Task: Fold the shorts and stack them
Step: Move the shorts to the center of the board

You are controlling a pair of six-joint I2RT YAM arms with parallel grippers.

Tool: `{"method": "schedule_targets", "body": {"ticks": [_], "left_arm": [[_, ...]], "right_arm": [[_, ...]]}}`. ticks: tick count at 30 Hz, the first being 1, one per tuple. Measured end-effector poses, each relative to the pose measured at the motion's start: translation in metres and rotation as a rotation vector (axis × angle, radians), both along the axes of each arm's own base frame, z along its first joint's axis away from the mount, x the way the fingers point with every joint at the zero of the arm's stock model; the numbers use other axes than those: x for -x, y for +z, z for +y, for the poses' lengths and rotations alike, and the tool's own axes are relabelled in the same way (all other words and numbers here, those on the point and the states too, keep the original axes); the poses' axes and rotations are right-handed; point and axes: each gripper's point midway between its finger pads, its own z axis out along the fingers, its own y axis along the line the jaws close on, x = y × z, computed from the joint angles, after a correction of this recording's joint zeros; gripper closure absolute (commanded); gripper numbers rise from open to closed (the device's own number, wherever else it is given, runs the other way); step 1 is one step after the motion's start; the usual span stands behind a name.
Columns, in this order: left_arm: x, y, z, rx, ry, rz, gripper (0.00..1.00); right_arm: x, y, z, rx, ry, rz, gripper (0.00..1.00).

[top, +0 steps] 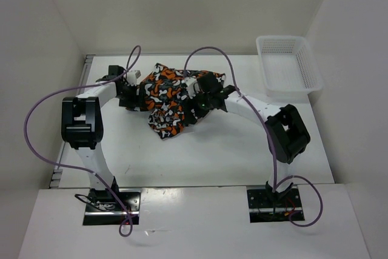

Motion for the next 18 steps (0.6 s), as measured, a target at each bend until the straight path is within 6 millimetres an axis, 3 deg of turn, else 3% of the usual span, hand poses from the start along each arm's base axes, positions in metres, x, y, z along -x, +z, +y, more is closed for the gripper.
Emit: {"method": "schedule_targets", "body": {"ticks": [4,7,9,12,13,15,16,18], "left_arm": [[0.006,-0.006,-0.002,0.013,-0.004,0.032,0.69],[0.007,-0.006,-0.005,0.025,-0.008,0.038,0.95],[0.008,-0.006,-0.006,0.031,-0.012,0.042,1.00],[0.009,-0.002,-0.006,0.034,-0.015,0.036,1.00],[0.010,0.000,-0.006,0.034,-0.015,0.031,1.00],[0.012,0.008,-0.006,0.033,-0.015,0.019,1.00],[0.012,0.015,-0.006,0.031,-0.015,0.004,1.00],[0.010,0.027,-0.004,0.025,-0.011,-0.022,1.00]], "right_arm": [[0.017,-0.008,0.024,0.021,0.069,-0.020,0.17],[0.017,-0.022,0.029,0.055,0.068,-0.029,0.29],[0.005,-0.034,0.019,0.109,0.002,-0.067,0.40],[-0.012,-0.048,-0.004,0.201,-0.097,-0.134,0.57],[-0.015,-0.050,-0.009,0.221,-0.119,-0.151,0.70],[-0.022,-0.052,-0.017,0.253,-0.148,-0.181,0.84],[-0.026,-0.051,-0.019,0.262,-0.164,-0.197,0.96],[-0.035,-0.048,-0.022,0.280,-0.181,-0.242,1.00]]}}
